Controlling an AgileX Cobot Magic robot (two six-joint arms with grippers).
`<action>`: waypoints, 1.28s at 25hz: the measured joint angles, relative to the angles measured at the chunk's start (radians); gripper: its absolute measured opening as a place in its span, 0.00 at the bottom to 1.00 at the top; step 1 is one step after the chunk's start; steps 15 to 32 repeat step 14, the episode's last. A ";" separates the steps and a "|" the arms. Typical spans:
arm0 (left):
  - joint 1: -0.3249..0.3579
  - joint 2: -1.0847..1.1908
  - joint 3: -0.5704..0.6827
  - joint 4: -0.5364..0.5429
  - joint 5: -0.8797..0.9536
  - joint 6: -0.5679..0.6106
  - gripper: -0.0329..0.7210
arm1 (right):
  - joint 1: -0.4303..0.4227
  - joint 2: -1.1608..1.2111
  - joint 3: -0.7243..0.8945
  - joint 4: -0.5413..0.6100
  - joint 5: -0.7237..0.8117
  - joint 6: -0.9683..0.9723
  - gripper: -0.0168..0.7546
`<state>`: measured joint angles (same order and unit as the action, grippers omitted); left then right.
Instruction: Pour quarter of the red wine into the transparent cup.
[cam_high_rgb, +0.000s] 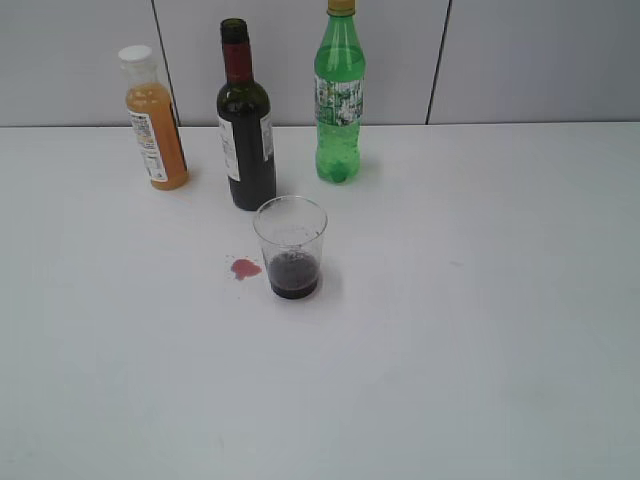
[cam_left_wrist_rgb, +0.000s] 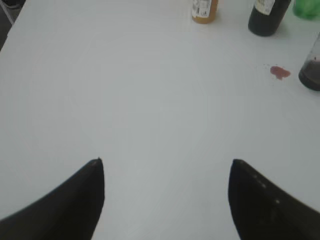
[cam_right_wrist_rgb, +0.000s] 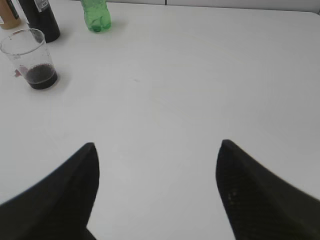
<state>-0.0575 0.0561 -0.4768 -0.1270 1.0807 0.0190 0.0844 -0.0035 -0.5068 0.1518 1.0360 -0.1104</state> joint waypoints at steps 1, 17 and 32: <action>0.000 -0.018 0.000 0.000 0.001 0.000 0.82 | 0.000 0.000 0.000 0.000 0.000 0.000 0.78; 0.000 -0.061 0.002 0.001 0.008 -0.001 0.82 | 0.000 0.000 0.000 0.001 0.000 0.000 0.78; 0.000 -0.061 0.002 0.001 0.008 -0.001 0.82 | 0.000 0.000 0.000 0.001 0.000 0.000 0.78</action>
